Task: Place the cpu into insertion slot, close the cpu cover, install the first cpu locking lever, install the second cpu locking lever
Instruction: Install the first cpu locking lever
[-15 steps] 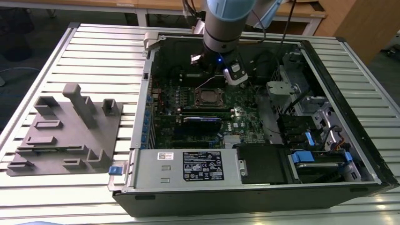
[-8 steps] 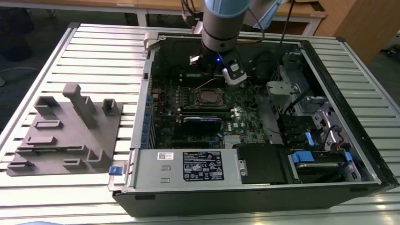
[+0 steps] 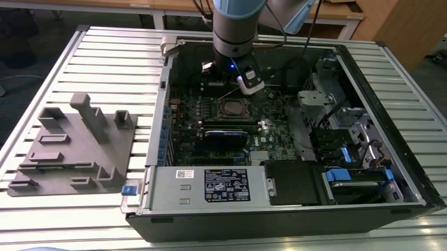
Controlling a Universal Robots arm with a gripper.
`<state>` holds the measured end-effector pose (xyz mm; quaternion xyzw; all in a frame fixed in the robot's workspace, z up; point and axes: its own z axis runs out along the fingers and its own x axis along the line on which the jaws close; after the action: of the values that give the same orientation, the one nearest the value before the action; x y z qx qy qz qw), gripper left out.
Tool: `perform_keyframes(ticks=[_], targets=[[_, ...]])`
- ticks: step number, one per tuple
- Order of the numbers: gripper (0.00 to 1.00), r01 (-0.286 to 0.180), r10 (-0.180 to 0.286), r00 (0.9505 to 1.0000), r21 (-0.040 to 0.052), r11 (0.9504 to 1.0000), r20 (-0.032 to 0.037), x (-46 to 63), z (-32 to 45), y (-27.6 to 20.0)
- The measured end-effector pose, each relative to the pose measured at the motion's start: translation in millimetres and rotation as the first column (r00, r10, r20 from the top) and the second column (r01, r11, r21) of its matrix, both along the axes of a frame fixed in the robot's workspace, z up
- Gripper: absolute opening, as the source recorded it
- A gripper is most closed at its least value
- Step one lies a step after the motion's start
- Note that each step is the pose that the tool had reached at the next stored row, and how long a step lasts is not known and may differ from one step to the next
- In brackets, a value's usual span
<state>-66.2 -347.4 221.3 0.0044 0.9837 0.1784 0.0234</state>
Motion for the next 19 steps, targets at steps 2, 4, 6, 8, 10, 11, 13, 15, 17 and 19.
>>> perform_keyframes(ticks=[2,4,6,8,10,11,13,15,17,19], targets=[[0.11,0.0,0.0,1.0,0.0,1.0,0.0002,-1.6,0.0,0.1],[0.11,0.0,0.0,1.0,-0.0011,1.0,0.0004,-1.6,0.0,0.0],[0.11,0.003,-0.003,1.0,-0.0089,1.0,0.0018,-1.4,0.1,0.2],[0.11,0.007,-0.007,1.0,-0.0194,0.9998,0.0035,-0.9,0.0,0.8],[0.11,0.009,-0.009,0.9999,-0.0213,0.9997,0.0041,-0.7,0.0,2.1],[0.11,0.01,-0.009,0.9999,-0.0214,0.9997,0.0041,-0.5,-0.1,2.6],[0.11,0.01,-0.01,0.9999,-0.0213,0.9997,0.0043,0.3,-0.7,3.3],[0.11,0.011,-0.011,0.9999,-0.0213,0.9997,0.0043,2.2,-1.4,3.6],[0.11,0.012,-0.012,0.9999,-0.0214,0.9997,0.0042,5.0,-2.1,3.9],[0.11,0.013,-0.013,0.9999,-0.0213,0.9997,0.0042,7.3,-2.7,4.0]])
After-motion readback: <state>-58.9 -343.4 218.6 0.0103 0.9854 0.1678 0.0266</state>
